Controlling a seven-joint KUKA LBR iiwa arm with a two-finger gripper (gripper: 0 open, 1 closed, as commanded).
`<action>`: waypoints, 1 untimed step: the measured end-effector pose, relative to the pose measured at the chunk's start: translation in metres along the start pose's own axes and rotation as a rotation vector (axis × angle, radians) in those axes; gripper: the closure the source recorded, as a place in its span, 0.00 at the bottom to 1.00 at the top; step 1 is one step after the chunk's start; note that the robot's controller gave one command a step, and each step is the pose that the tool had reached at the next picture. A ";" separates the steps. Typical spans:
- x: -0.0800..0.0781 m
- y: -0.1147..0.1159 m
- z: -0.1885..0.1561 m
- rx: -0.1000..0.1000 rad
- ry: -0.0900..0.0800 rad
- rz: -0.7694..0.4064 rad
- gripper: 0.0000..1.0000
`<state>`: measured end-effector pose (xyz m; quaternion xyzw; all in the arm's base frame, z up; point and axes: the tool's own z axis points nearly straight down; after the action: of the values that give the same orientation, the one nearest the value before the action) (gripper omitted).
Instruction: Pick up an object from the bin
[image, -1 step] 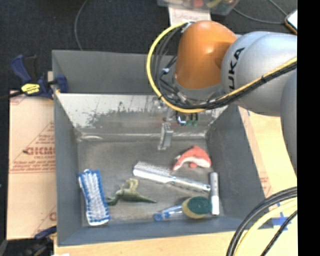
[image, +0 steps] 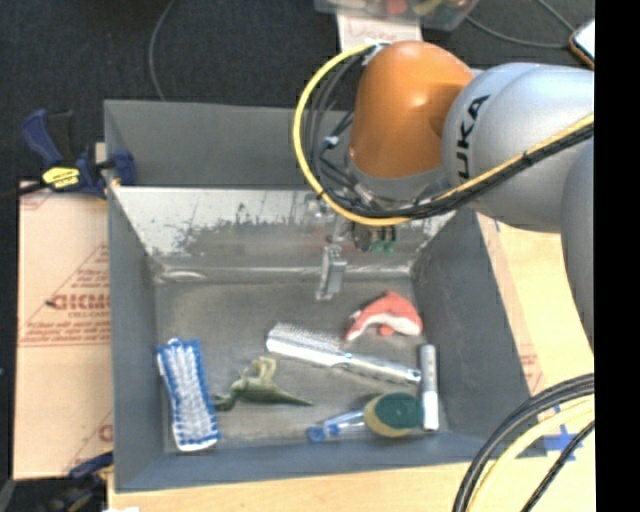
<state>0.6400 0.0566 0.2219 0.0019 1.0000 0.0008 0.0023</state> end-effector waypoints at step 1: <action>0.011 -0.047 0.050 0.002 0.000 -0.109 0.00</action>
Offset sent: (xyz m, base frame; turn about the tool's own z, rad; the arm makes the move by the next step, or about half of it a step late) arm -0.0311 -0.0517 -0.0882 0.1336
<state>0.6286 0.0093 0.1715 -0.0525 0.9986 -0.0004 0.0022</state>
